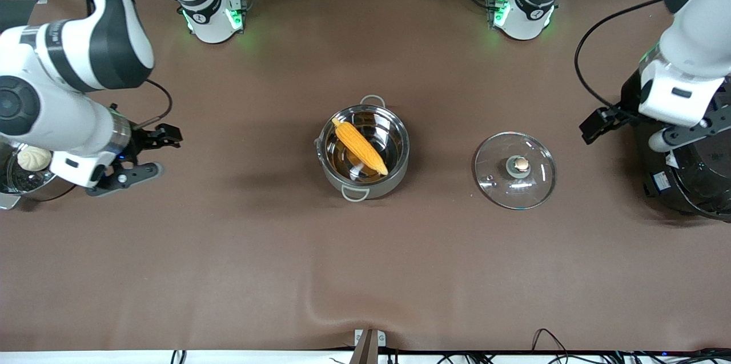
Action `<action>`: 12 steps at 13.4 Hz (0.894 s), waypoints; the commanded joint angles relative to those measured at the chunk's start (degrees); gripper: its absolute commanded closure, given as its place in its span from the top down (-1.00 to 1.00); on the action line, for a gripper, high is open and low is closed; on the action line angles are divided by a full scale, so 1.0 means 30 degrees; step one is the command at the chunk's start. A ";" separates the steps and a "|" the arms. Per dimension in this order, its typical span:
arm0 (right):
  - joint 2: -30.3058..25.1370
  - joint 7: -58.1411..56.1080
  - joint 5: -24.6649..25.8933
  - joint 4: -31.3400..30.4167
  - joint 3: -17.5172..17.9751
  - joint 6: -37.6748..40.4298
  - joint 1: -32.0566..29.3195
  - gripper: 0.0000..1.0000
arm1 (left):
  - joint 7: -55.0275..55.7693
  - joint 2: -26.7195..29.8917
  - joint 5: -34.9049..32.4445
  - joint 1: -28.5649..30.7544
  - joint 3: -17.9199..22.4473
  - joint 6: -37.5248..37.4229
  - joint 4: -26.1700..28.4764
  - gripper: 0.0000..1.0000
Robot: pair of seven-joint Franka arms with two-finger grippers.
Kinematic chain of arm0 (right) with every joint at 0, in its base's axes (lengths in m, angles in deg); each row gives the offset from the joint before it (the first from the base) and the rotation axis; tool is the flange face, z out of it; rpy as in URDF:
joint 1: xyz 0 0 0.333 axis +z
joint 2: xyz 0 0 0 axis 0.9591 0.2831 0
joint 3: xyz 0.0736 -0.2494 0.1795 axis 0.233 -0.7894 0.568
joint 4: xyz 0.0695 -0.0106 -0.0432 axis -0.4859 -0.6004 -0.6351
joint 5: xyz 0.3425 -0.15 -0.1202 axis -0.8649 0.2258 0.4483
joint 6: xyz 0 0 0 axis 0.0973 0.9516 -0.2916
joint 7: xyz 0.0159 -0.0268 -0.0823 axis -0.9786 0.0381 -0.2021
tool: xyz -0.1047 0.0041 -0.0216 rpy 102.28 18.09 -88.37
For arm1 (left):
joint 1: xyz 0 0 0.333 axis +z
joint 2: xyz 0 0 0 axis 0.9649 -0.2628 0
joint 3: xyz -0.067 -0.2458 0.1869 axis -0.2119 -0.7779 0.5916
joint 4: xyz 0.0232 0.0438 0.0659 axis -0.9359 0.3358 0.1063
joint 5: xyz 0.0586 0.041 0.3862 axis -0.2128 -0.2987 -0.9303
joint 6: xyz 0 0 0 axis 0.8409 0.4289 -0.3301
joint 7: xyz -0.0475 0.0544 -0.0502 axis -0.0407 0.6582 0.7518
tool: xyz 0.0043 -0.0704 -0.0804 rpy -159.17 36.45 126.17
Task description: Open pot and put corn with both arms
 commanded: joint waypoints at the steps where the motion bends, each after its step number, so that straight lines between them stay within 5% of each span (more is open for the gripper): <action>1: -0.2464 0.0067 -0.0265 -0.3665 0.0335 -0.1757 -0.1261 1.00 | -0.0448 0.0134 -0.0166 0.0200 -0.0453 -0.0598 -0.0397 1.00; 8: -0.4165 0.1352 -0.0792 -0.3351 0.0276 -0.1527 -0.3226 1.00 | -0.1378 0.0194 0.0243 0.0200 -0.0366 -0.1068 -0.0925 1.00; 12: -0.4431 0.1444 -0.1346 -0.1070 0.0247 0.0782 -0.4133 1.00 | -0.2675 0.0164 0.0215 0.0113 -0.0395 -0.1564 -0.0925 1.00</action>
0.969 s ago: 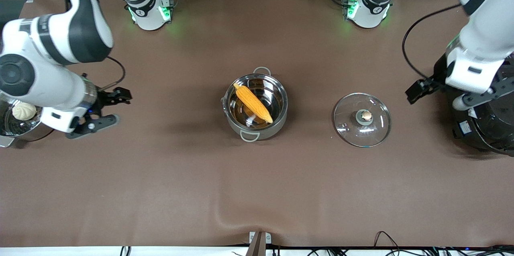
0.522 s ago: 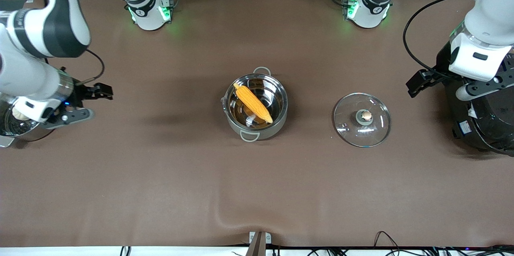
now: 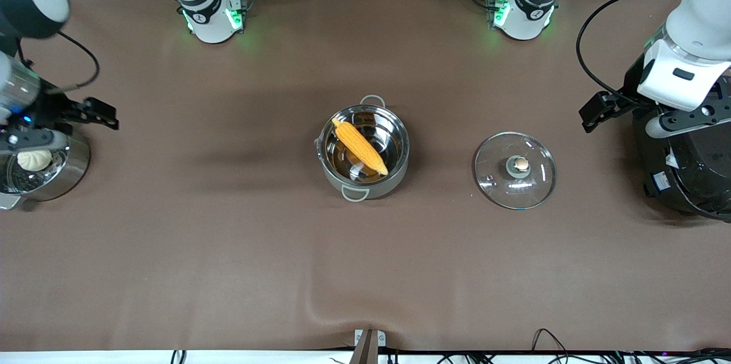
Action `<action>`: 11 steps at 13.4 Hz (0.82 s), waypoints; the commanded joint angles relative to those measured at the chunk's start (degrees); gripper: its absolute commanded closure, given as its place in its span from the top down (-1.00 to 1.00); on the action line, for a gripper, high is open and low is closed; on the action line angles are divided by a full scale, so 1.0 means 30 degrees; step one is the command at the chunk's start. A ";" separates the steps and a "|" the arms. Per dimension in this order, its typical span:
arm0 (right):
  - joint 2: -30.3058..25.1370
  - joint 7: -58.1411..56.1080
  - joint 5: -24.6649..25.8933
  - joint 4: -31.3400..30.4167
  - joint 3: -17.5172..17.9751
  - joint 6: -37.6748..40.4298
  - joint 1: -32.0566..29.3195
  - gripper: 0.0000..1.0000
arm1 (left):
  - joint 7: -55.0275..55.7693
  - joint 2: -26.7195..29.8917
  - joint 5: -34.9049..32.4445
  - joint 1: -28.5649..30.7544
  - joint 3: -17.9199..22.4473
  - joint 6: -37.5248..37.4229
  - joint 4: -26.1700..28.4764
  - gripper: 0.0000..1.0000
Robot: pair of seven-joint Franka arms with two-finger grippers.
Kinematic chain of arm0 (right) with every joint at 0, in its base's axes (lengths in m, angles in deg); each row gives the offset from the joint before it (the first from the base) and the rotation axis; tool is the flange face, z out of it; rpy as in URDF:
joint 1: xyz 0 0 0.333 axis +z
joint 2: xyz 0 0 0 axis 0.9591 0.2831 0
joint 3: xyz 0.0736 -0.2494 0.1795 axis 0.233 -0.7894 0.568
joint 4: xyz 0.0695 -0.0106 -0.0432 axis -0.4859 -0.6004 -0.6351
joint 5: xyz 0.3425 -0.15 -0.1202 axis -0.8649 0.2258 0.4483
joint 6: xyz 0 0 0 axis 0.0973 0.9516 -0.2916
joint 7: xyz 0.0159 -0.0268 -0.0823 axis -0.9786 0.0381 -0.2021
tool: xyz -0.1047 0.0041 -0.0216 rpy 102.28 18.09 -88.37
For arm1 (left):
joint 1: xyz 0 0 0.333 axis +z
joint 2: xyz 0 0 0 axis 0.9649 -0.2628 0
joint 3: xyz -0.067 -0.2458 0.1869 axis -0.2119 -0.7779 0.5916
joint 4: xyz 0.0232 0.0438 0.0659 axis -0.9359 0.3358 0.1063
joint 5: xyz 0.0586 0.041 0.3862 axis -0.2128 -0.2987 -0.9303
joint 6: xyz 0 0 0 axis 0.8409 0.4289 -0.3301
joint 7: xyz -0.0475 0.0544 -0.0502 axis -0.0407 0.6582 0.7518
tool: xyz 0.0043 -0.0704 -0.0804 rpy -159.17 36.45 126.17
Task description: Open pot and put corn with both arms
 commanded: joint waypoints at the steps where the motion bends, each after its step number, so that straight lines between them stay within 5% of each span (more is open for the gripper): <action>1: -0.0179 0.0254 -0.0706 0.1420 0.0289 0.1571 -0.1079 1.00 | -0.0625 0.0132 0.0224 0.0069 -0.0110 -0.0684 -0.0161 1.00; 11: -0.0208 0.0166 -0.0237 0.3035 0.0406 0.2924 -0.1315 1.00 | -0.5547 0.0981 0.0869 0.0682 0.0095 -0.2706 -0.0132 1.00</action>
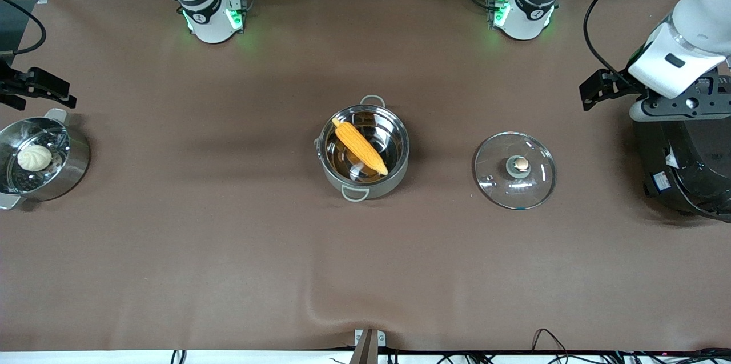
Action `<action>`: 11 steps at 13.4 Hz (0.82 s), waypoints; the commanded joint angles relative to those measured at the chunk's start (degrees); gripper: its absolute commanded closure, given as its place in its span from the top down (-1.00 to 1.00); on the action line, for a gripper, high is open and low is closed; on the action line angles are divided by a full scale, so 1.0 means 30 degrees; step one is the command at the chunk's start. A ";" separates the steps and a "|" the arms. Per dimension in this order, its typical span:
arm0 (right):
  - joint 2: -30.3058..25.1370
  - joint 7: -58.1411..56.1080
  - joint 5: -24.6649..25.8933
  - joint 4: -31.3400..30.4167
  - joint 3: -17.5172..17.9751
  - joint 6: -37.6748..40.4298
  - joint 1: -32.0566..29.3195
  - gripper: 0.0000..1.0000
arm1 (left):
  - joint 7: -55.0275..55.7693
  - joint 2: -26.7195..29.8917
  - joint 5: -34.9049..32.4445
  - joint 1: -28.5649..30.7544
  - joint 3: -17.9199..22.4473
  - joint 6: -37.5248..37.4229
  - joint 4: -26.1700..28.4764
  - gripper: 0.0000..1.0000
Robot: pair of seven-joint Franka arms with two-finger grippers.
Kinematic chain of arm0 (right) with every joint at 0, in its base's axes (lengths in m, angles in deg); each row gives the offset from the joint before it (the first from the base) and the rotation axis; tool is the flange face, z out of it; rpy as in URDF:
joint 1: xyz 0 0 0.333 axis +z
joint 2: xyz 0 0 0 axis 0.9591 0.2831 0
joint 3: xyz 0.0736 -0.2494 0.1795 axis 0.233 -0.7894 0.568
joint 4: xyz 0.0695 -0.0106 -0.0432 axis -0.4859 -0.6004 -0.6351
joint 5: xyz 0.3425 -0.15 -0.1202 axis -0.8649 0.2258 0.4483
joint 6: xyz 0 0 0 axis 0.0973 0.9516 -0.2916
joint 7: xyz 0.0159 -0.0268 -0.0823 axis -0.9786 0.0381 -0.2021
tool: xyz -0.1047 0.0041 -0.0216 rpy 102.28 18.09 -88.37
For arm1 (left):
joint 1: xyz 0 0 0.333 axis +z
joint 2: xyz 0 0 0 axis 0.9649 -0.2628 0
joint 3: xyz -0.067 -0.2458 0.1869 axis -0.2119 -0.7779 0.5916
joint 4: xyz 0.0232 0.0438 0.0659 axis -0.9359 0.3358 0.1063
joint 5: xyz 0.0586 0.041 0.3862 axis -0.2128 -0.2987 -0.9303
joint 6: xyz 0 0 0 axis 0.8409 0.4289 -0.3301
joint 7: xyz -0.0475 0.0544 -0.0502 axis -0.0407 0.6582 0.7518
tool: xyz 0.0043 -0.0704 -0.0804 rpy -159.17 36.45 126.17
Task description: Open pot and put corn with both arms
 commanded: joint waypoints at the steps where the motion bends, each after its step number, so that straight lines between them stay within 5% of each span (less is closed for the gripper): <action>1: 0.0010 -0.0098 0.0015 0.0327 0.0350 0.0380 -0.0321 1.00 | -0.1300 0.0509 0.0497 0.0692 0.0011 -0.0438 0.0077 1.00; 11: 0.0010 0.0459 -0.0161 0.0883 0.0292 0.1172 -0.0291 1.00 | -0.2830 0.0303 0.0733 0.1135 0.1008 -0.0292 0.0107 1.00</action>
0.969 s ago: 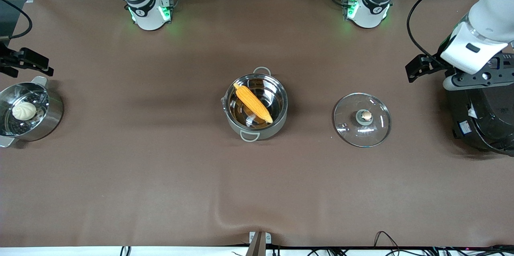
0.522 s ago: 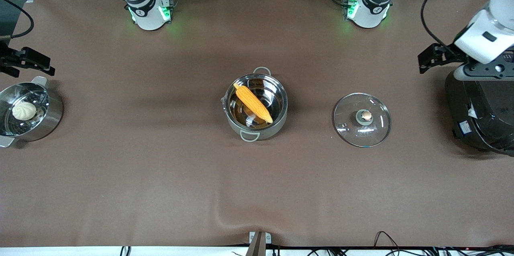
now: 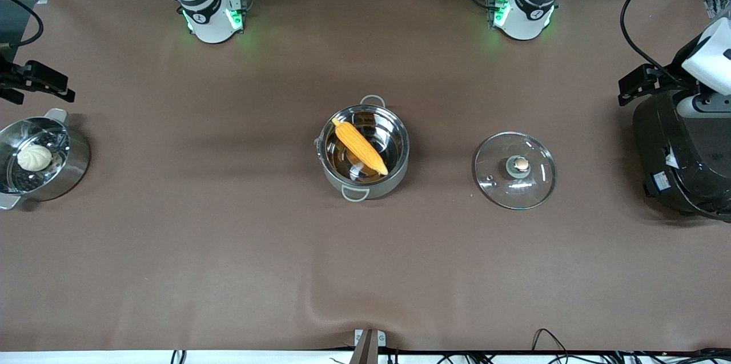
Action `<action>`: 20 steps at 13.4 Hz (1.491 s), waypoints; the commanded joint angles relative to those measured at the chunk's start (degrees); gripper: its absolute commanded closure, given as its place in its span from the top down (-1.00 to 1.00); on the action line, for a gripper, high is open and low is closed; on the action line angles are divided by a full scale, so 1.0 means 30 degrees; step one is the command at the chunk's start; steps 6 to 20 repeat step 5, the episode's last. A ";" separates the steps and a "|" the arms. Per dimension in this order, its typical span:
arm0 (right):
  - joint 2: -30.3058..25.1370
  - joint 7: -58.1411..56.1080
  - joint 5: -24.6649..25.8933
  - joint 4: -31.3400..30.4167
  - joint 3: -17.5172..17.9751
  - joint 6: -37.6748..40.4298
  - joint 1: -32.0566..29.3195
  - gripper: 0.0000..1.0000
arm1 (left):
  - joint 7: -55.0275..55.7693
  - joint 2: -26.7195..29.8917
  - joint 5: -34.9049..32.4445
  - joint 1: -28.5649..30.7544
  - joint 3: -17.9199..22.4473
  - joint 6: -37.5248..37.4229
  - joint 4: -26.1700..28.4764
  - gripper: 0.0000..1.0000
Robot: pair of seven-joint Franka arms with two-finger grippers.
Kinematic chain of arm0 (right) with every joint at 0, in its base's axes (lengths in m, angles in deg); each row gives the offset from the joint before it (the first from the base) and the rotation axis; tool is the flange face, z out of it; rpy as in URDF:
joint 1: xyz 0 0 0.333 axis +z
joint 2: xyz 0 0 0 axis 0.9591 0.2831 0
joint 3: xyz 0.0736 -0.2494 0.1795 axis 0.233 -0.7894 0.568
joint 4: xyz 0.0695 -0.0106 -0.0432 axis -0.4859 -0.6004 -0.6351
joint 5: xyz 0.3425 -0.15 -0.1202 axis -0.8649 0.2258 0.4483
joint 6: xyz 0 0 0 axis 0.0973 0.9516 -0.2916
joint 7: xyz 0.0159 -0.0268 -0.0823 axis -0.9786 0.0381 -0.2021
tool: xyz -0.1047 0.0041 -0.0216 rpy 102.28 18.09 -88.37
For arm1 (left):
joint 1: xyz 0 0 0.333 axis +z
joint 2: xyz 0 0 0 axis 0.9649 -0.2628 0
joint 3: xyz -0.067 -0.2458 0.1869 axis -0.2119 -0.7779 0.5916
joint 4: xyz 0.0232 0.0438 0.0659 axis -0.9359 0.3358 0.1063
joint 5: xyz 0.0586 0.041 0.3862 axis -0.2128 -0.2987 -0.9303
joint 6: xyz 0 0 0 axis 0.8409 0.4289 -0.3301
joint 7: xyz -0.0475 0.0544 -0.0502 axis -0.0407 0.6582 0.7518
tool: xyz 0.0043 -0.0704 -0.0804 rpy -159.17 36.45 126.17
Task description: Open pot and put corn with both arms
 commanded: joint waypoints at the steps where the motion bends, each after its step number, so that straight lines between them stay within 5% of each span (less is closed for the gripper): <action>1: 0.0010 0.0278 -0.0148 0.0284 0.0194 0.0403 -0.0291 1.00 | -0.0252 0.0042 0.0427 -0.0056 0.0039 0.0081 -0.0210 1.00; 20: 0.0010 0.0278 -0.0177 0.0284 0.0194 0.0434 -0.0320 1.00 | -0.0133 -0.0339 0.0839 -0.0143 -0.0021 -0.0183 -0.1237 1.00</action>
